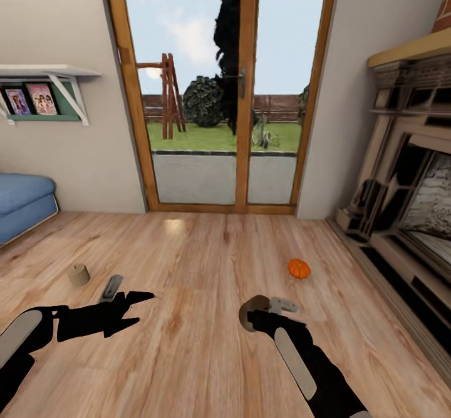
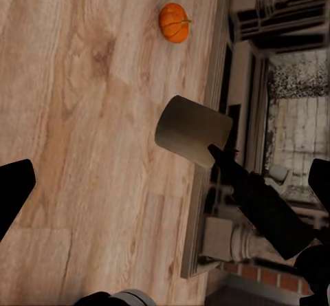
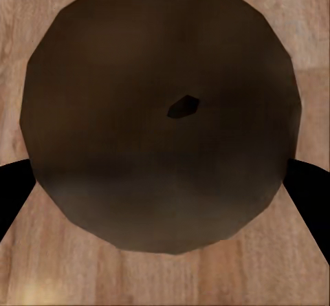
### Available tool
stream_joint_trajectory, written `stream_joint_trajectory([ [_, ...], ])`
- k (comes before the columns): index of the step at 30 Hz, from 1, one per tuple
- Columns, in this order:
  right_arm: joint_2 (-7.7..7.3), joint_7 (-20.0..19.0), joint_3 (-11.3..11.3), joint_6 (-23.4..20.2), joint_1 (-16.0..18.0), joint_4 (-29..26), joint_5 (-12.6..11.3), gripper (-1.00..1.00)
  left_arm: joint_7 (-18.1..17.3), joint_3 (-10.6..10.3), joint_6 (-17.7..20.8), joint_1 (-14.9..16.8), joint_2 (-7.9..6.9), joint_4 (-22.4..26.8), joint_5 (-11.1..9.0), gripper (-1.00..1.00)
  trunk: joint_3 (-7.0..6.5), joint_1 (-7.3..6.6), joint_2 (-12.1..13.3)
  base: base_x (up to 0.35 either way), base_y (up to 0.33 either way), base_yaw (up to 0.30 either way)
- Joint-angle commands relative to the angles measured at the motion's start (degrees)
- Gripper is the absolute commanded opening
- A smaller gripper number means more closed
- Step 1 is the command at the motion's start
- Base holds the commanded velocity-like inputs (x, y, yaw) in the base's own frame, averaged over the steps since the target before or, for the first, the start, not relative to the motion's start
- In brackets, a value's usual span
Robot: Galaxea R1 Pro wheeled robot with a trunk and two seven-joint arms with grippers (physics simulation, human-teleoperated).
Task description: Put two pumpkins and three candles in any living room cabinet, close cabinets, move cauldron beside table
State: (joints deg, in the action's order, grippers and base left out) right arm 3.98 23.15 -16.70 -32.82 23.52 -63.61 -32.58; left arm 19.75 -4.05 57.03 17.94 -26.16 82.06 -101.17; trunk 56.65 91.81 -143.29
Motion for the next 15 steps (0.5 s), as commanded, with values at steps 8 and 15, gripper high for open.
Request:
stream_joint_trajectory([
  [8, -0.02, 0.6, -0.1, -0.1, 0.0, -0.1, -0.6, -1.0, 0.6, -0.1, 0.0, 0.1, -0.03, 0.0, -0.6, 1.0, 0.25, 0.02, 0.0, 0.328, 0.007, 0.292],
  [15, -0.02, 0.6, -0.1, -0.1, 0.0, -0.1, -0.6, -1.0, 0.6, -0.1, 0.0, 0.1, -0.03, 0.0, -0.6, 1.0, 0.42, 0.02, 0.0, 0.329, 0.0, 0.292],
])
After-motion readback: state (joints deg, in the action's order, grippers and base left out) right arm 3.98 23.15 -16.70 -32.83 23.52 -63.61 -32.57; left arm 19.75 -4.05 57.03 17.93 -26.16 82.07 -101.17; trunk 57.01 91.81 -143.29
